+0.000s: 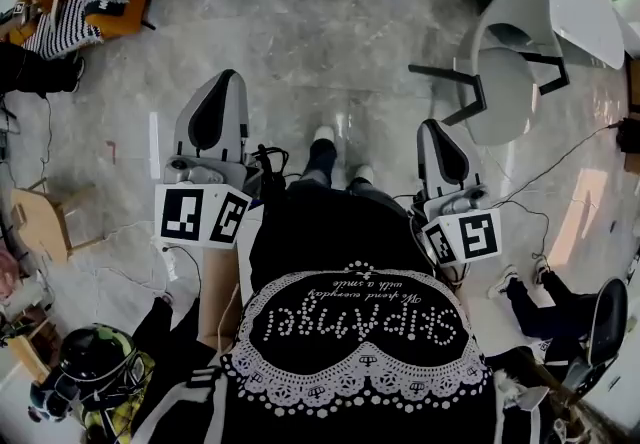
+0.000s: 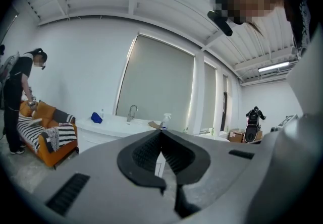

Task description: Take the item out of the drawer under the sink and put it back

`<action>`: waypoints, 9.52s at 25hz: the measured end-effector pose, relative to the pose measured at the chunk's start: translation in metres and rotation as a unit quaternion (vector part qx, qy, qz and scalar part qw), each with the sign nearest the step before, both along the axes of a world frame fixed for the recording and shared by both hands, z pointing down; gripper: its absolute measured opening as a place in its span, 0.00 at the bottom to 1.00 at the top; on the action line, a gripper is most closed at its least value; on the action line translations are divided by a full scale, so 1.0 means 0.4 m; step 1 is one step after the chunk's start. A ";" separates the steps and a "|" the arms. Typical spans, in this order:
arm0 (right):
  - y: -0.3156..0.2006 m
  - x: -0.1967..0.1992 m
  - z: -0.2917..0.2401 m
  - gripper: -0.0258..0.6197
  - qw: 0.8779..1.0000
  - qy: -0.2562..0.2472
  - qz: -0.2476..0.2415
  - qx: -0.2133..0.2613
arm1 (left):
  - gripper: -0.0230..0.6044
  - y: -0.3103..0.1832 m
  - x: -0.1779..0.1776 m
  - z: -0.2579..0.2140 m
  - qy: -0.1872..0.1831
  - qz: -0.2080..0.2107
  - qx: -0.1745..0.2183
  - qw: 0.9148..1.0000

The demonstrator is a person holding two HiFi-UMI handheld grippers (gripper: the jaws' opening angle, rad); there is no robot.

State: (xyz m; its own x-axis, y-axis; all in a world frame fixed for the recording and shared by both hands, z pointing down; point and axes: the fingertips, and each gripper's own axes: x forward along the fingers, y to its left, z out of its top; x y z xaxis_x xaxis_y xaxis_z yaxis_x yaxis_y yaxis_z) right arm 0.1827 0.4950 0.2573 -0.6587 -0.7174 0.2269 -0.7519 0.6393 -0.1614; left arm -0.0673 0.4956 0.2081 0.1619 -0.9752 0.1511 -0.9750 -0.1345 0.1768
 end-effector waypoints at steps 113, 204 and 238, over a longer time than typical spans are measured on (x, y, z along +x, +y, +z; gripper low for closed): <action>-1.097 -0.298 0.027 0.08 0.996 -0.007 0.086 -0.014 | 0.04 -1.117 -0.090 -0.015 0.079 0.168 0.009 0.983; -1.487 -0.336 0.917 0.26 0.968 0.078 0.095 -0.218 | 0.04 -1.138 -0.064 0.418 0.080 0.120 -0.163 0.976; -1.554 -0.357 1.079 0.29 0.949 0.068 0.115 -0.285 | 0.04 -1.158 -0.075 0.420 0.094 0.106 -0.170 0.975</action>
State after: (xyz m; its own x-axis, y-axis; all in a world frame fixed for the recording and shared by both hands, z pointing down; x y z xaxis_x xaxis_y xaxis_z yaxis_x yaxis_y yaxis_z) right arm 0.0397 -0.1266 0.6889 -0.4353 -0.5738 0.6938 -0.9001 0.2929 -0.3225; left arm -0.0971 0.0323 0.3760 0.4106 -0.8150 0.4089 -0.8778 -0.2321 0.4189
